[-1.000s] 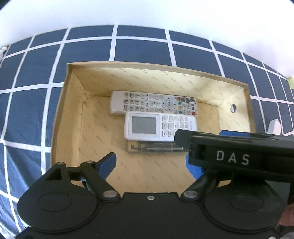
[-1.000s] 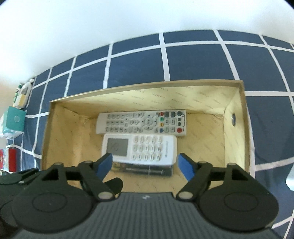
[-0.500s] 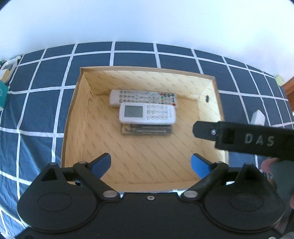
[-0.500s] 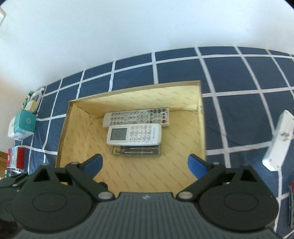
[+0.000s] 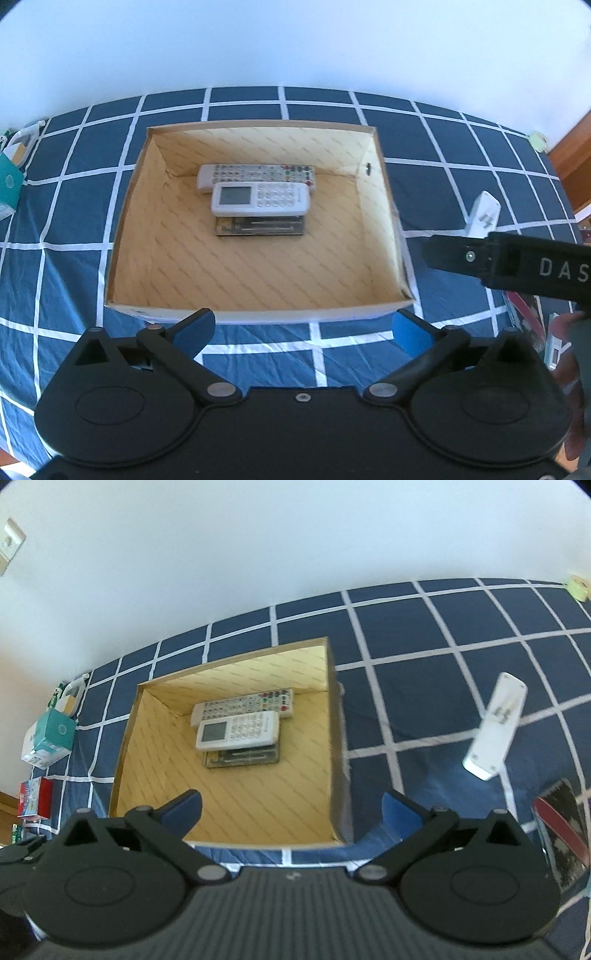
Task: Organize objects
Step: 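Lift the right tool out of the box toward the white plug adapter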
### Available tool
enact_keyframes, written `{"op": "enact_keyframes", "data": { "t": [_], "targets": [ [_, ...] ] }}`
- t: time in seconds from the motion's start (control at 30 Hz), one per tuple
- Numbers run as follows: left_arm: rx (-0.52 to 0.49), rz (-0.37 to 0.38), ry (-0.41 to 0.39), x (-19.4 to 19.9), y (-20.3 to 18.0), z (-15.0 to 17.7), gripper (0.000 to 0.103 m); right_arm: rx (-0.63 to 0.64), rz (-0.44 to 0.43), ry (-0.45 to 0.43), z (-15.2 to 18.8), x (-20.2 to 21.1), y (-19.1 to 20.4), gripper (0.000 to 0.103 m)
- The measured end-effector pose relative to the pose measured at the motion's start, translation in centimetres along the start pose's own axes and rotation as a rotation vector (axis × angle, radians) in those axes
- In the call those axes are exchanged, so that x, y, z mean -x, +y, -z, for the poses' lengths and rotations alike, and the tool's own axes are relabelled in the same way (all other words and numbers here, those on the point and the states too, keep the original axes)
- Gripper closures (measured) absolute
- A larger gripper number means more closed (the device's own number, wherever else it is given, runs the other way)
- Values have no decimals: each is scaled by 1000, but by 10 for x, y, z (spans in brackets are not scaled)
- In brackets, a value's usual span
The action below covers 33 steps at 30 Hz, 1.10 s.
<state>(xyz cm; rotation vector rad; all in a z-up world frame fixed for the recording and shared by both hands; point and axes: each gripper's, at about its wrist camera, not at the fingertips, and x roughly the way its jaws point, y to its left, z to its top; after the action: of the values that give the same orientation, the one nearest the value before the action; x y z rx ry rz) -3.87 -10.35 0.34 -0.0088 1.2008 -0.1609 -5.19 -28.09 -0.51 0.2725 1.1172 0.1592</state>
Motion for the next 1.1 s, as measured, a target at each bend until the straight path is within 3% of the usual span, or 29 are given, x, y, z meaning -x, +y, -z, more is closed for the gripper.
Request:
{"op": "enact_keyframes", "data": {
  "t": [0.33,0.63,1.1],
  "targets": [
    [-19,-2,-15,5,-53,11,0,-31,20,-30,13,33,-52,0],
    [7,-9,-9,-7,-117,10,0,-18,19,-19,1,54,-118,0],
    [108,-33,18,-45,-217,9,0,123,41,42,-29,65,-226,0]
  ]
}}
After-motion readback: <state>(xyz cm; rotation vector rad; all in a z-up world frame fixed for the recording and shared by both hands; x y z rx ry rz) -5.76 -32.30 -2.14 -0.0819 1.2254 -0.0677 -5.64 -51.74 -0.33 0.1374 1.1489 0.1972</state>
